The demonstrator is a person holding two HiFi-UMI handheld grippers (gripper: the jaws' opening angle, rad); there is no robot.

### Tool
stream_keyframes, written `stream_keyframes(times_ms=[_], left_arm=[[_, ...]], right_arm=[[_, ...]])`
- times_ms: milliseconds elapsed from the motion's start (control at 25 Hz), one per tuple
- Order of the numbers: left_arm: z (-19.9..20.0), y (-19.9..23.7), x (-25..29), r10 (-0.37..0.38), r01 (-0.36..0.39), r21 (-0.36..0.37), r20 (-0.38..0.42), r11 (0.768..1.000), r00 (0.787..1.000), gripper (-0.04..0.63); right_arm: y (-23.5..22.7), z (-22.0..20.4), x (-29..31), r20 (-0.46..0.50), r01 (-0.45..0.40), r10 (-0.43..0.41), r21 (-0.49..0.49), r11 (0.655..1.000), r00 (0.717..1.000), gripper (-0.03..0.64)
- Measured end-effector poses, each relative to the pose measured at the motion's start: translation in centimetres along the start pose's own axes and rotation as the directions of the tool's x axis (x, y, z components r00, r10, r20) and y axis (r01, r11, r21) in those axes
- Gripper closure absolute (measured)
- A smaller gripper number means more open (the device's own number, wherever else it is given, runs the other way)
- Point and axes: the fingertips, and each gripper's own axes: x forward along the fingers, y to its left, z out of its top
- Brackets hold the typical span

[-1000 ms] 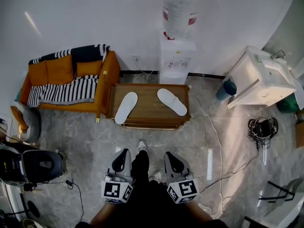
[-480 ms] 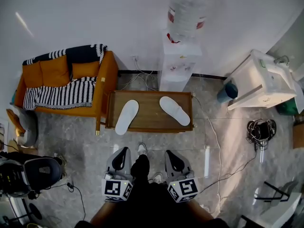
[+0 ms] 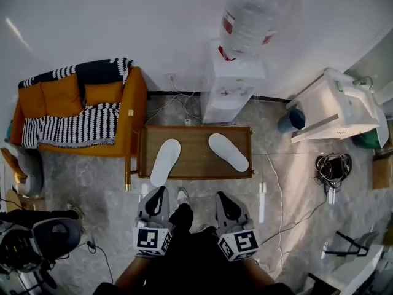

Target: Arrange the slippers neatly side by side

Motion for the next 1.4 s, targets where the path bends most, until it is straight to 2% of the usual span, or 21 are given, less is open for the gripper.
stream_keyframes(times_ms=[240,480,640,880,1120,1280,1400], left_arm=[[-0.4,2.8,2.5,-0.015,0.015,0.02,-0.022,1.0,1.0,0.58],[-1.8,3.9,4.3,-0.022,0.023,0.019,-0.063,1.0,0.998,0.58],[-3.0,4.0,5.9,-0.033,0.036,0.027,-0.096,0.999,0.995,0.58],[-4.7,4.8,8.3,0.004,0.005,0.059,-0.151,0.998,0.989,0.58],[-9.2,6.0,11.7,0.048,-0.029,0.084,-0.228,0.996,0.972,0.577],[-11.9,6.3,13.4,0.053,-0.025,0.085,-0.337,0.996,0.94,0.571],[-13.9,6.8,14.3,0.053,-0.017,0.097,-0.388,0.995,0.92,0.495]], right_arm=[[-0.2,0.7,3.2,0.003,0.016,-0.016,0.0,1.0,1.0,0.604],[-0.3,1.3,5.2,0.006,0.017,-0.017,0.013,1.0,1.0,0.604],[-0.9,1.7,6.4,0.009,-0.017,0.017,0.004,1.0,1.0,0.604],[-1.8,2.2,8.4,-0.013,-0.083,0.083,-0.011,0.996,0.996,0.604],[-2.8,2.1,9.9,-0.034,-0.125,0.125,0.001,0.992,0.992,0.604],[-3.6,1.7,10.7,-0.063,-0.144,0.144,0.002,0.99,0.988,0.604],[-4.0,1.6,11.4,-0.069,-0.153,0.153,0.003,0.988,0.986,0.604]])
